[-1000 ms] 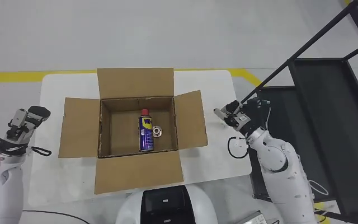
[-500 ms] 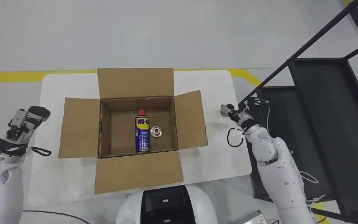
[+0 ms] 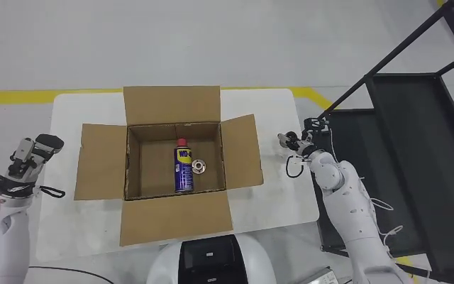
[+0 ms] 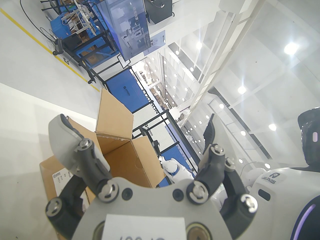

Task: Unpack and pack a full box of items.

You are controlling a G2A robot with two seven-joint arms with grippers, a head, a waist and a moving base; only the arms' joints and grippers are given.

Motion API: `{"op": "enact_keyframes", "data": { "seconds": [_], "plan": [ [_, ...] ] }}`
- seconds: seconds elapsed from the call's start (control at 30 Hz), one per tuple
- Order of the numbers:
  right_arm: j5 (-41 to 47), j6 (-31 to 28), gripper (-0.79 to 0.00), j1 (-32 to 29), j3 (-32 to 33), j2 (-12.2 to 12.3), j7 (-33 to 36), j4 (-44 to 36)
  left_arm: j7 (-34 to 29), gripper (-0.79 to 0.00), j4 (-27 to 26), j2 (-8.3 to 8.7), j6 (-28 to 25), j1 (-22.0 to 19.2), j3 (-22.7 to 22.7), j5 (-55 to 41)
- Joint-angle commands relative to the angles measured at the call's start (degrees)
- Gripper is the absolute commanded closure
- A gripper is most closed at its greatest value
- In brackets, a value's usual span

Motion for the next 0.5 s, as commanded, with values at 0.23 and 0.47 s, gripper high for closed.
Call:
{"op": "enact_keyframes", "data": {
  "seconds": [0.23, 0.47],
  "plan": [
    [-1.87, 0.29, -0.785, 5.72, -3.15, -0.28, 0.31, 8.19, 0.00, -0.785, 0.00, 0.00, 0.00, 0.00, 0.00, 0.00],
    [-1.02, 1.59, -0.160, 7.68, -4.16, -0.54, -1.03, 12.39, 0.00, -0.785, 0.00, 0.00, 0.00, 0.00, 0.00, 0.00]
  ]
}}
